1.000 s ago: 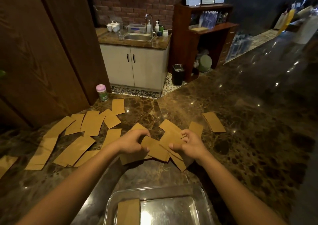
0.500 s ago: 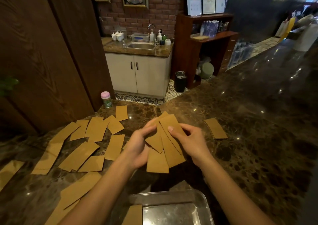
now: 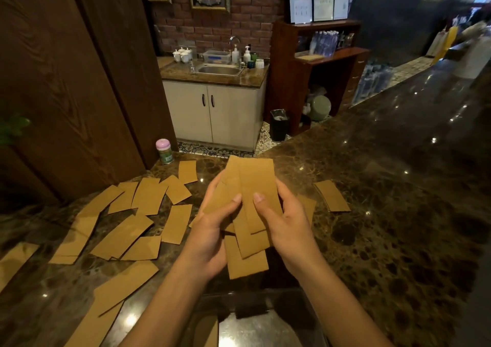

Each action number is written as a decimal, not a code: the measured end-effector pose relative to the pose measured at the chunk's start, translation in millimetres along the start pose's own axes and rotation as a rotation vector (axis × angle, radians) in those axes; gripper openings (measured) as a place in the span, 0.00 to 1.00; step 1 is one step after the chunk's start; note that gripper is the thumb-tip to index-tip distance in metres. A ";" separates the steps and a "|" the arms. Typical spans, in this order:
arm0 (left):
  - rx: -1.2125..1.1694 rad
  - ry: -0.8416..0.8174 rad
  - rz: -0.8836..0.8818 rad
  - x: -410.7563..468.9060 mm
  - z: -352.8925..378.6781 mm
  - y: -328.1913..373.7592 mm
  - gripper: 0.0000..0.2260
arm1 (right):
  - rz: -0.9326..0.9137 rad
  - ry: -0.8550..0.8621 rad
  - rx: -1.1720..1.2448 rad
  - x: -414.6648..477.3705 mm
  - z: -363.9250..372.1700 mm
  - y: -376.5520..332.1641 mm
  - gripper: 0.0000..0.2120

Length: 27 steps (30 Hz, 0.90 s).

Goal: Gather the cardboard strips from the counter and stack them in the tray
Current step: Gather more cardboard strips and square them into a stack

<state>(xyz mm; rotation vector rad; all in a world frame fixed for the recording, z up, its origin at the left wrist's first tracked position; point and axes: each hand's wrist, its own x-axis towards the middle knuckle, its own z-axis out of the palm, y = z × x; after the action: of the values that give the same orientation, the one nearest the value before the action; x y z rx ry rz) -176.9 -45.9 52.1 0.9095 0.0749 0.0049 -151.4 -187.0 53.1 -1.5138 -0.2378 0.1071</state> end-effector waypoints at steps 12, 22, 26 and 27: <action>0.158 -0.014 0.032 -22.0 -3.4 19.9 0.28 | -0.017 -0.074 -0.036 4.0 -27.4 -37.4 0.29; 0.138 0.081 0.139 -30.8 3.3 17.3 0.27 | -0.100 0.226 0.133 -7.4 -13.5 -35.3 0.31; 0.193 0.081 0.158 -31.3 -3.9 19.4 0.29 | -0.087 -0.012 -0.307 -4.2 -33.6 -41.4 0.32; 0.220 0.070 0.149 -31.6 -6.0 20.0 0.30 | -0.088 -0.044 -0.426 -0.9 -40.5 -46.8 0.34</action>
<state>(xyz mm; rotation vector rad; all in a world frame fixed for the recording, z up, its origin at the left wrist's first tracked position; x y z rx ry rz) -208.3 -30.0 66.2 1.1328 0.0732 0.1703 -146.9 -229.4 97.9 -1.9219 -0.3794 0.0187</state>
